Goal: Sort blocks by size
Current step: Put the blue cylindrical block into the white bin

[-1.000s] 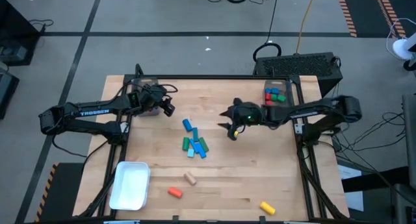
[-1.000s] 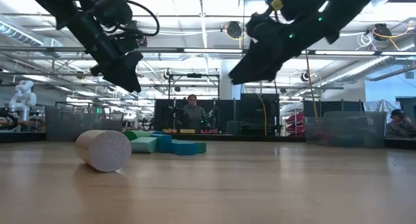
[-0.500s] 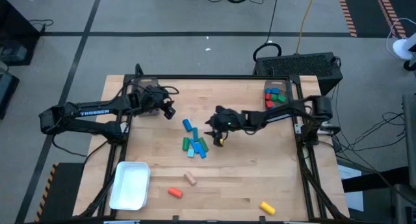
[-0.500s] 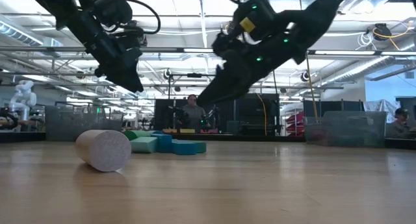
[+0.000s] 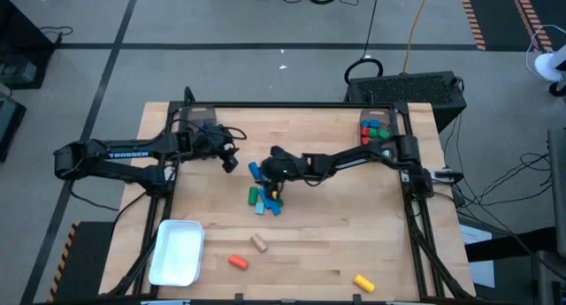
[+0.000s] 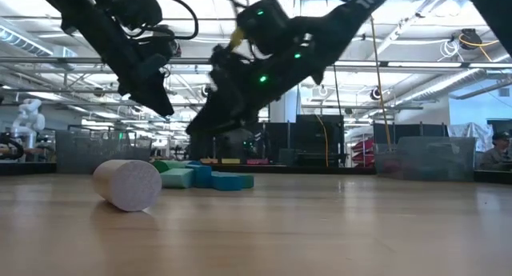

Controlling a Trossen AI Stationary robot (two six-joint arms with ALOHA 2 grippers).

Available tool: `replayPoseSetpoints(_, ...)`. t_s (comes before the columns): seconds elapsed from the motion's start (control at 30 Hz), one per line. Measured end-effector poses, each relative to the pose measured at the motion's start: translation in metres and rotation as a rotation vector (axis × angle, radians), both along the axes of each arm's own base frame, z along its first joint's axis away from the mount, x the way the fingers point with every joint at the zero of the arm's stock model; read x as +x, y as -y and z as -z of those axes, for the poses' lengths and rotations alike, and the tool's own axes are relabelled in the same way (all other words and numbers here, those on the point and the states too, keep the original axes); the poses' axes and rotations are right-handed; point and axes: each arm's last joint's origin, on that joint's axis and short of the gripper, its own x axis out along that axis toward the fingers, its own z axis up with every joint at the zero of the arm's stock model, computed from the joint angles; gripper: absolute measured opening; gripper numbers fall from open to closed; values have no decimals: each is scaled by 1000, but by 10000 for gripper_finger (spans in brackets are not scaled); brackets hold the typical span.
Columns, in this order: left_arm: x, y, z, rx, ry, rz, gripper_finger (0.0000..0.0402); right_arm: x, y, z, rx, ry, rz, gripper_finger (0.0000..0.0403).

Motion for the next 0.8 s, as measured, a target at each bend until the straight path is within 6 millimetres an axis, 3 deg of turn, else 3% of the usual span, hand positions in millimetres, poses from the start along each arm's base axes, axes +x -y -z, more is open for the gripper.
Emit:
replayPoseSetpoints(0.3, -2, 1, 2, -5, -26, 0, 183, 29, 6, 15, 42, -89, 227, 211)
replayPoseSetpoints(0.8, -2, 0, 2, 8, -33, -14, 183, 28, 21, 37, 120, -136, 312, 211)
